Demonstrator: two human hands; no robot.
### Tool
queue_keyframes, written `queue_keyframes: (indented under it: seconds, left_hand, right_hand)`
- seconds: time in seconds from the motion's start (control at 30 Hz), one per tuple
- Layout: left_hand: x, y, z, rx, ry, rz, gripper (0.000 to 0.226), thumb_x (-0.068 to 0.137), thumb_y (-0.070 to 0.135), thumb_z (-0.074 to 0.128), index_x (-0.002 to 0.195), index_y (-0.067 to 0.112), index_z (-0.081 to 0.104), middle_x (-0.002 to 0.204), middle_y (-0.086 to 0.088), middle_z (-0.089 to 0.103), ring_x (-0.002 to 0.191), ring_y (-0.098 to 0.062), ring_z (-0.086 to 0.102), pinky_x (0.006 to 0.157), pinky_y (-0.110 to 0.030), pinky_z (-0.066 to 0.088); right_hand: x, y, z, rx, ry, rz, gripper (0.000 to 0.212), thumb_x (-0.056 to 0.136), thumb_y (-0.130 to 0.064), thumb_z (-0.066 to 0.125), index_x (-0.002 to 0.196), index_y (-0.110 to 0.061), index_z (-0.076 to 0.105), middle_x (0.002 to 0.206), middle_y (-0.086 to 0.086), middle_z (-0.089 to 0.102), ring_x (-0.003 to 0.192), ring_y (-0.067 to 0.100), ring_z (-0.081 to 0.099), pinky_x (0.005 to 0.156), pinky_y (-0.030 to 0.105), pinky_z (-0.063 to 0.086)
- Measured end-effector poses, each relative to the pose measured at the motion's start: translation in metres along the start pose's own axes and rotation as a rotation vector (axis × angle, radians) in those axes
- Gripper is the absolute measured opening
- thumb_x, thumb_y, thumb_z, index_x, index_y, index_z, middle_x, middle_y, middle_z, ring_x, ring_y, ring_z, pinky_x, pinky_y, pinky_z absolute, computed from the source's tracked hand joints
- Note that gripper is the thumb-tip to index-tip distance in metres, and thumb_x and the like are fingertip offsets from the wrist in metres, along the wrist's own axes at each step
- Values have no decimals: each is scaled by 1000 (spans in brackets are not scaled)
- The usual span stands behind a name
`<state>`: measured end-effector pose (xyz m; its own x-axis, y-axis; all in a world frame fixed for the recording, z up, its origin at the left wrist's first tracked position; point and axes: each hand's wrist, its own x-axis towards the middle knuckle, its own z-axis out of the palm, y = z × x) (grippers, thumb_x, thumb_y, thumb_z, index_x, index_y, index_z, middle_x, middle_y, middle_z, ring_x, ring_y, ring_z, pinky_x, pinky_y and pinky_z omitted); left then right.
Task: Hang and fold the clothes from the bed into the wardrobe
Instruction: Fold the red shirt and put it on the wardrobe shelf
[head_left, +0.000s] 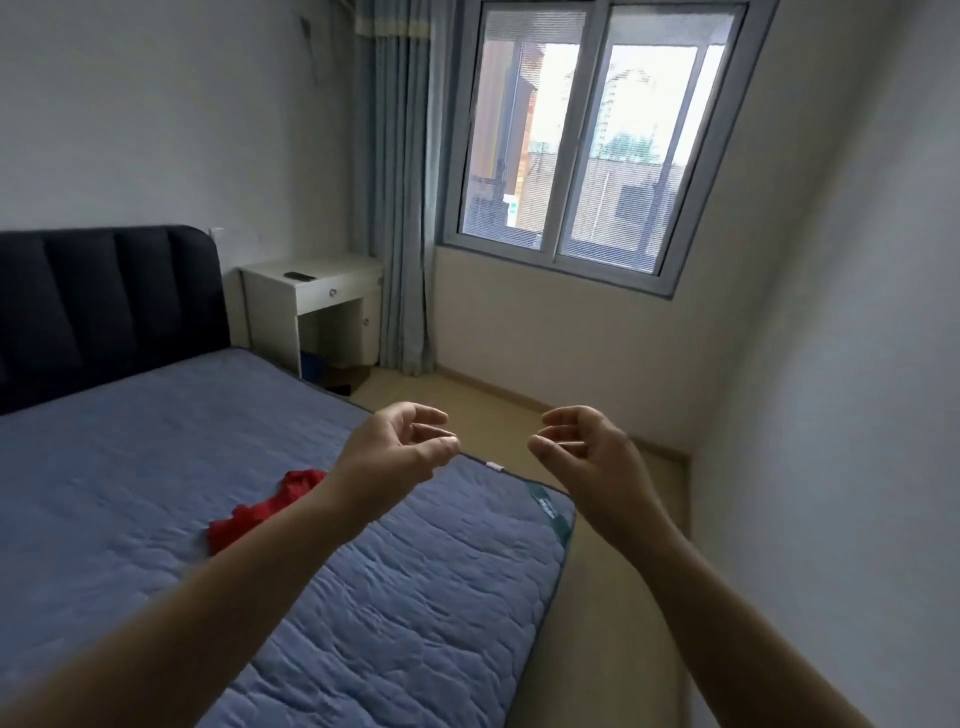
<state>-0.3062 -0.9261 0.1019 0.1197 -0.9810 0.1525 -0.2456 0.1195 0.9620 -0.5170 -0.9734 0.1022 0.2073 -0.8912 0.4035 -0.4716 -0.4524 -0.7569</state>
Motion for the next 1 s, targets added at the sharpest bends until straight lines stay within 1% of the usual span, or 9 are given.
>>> queue_keyframes:
  seconds: [0.07, 0.2, 0.33, 0.43, 0.5, 0.57, 0.63, 0.77, 1.0]
  left_hand:
    - [26, -16, 3, 3, 21, -44, 23, 87, 19, 67, 108, 24, 57, 103, 0, 67, 96, -14, 66, 79, -27, 56]
    - [77, -46, 13, 31, 108, -106, 19, 88, 21, 66, 102, 30, 56, 100, 4, 67, 91, -10, 65, 66, -18, 52]
    - [123, -73, 34, 43, 211, -174, 17, 88, 23, 67, 96, 34, 56, 90, 12, 65, 70, 7, 63, 49, -7, 45]
    - [158, -92, 53, 24, 313, -242, 16, 87, 21, 67, 96, 31, 58, 92, 8, 67, 73, 2, 65, 54, -11, 50]
    - [178, -103, 62, 6, 380, -290, 16, 86, 18, 68, 96, 27, 60, 94, 2, 69, 79, -6, 66, 66, -20, 55]
    - [194, -114, 67, -22, 439, -336, 16, 85, 12, 69, 96, 20, 61, 94, -5, 69, 80, -15, 65, 72, -30, 54]
    - [207, -126, 66, -34, 495, -373, 15, 84, 9, 69, 96, 17, 62, 91, -9, 69, 78, -17, 62, 69, -30, 51]
    - [226, -152, 57, -53, 575, -401, 15, 84, 7, 68, 96, 13, 62, 89, -11, 67, 78, -18, 60, 69, -30, 49]
    - [252, -194, 45, -102, 647, -502, 22, 87, 3, 64, 108, 1, 58, 91, -16, 62, 81, -24, 56, 66, -28, 45]
  right_hand:
    - [29, 22, 11, 21, -47, 10, 23, 84, -33, 70, 103, -28, 57, 91, -14, 65, 79, -8, 62, 61, 5, 47]
    - [85, 68, 29, 74, -118, 21, 23, 84, -32, 70, 104, -27, 59, 93, -12, 66, 80, -4, 64, 61, 6, 47]
    - [139, 113, 41, 119, -202, 21, 23, 85, -30, 70, 105, -26, 60, 95, -11, 65, 83, -1, 64, 61, 7, 48]
    - [183, 145, 50, 155, -305, 39, 25, 86, -29, 69, 109, -23, 60, 96, -11, 65, 83, -1, 63, 59, 6, 47]
    - [210, 160, 57, 162, -379, 37, 25, 87, -28, 69, 110, -23, 59, 97, -10, 64, 84, 0, 63, 58, 6, 47]
    - [233, 173, 68, 156, -441, 39, 24, 87, -29, 68, 109, -24, 59, 98, -10, 64, 85, 0, 62, 59, 7, 47]
    - [254, 186, 83, 163, -496, 44, 23, 87, -28, 68, 108, -23, 60, 97, -9, 65, 85, 1, 63, 62, 9, 48]
    - [282, 204, 115, 159, -568, 39, 21, 87, -29, 68, 106, -24, 61, 94, -11, 66, 83, 0, 63, 56, 8, 45]
    - [316, 235, 169, 152, -680, 58, 17, 86, -27, 69, 102, -23, 64, 89, -11, 67, 76, -4, 63, 56, 5, 45]
